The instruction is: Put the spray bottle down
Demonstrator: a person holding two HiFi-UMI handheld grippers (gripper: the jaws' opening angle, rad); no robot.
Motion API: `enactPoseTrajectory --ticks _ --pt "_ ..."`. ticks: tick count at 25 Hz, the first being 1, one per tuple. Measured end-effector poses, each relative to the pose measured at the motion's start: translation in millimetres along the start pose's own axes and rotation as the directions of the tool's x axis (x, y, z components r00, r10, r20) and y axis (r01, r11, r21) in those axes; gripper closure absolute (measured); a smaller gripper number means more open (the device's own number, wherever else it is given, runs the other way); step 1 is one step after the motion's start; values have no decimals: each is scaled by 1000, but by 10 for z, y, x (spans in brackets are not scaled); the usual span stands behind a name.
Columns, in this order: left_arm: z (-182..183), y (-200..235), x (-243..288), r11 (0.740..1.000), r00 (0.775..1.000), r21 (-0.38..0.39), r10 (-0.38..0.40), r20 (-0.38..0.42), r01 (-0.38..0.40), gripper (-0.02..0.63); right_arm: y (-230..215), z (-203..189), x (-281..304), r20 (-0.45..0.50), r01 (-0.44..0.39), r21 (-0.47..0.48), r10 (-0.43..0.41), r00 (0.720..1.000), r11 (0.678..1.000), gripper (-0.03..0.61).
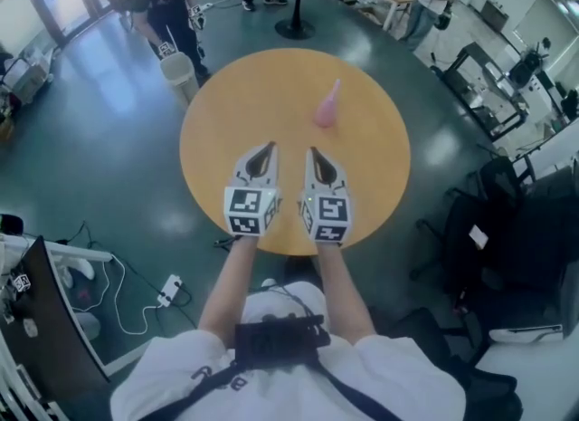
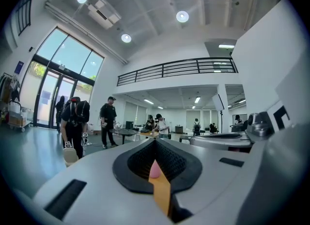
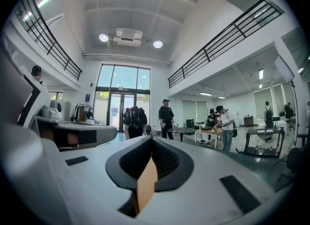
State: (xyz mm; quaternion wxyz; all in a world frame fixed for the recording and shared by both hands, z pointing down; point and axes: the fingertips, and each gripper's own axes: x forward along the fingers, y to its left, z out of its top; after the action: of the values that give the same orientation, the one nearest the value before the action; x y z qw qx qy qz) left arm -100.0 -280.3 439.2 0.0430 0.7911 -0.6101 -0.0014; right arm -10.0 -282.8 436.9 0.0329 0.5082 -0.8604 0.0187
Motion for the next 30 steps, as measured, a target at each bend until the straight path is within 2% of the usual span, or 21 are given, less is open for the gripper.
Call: enactPoseTrajectory --ticks 8,20,30 --pt "244 -37 -127 1000 999 22 0 41 -1 604 217 360 -79 60 -8 -4 8 998 1000 557" --pt "613 48 23 1000 994 17 7 112 -9 604 10 690 -14 111 37 -22 -34 993 999 557" --pt "777 91 233 999 992 37 7 126 -12 604 -188 833 173 138 50 3 -49 989 999 557"
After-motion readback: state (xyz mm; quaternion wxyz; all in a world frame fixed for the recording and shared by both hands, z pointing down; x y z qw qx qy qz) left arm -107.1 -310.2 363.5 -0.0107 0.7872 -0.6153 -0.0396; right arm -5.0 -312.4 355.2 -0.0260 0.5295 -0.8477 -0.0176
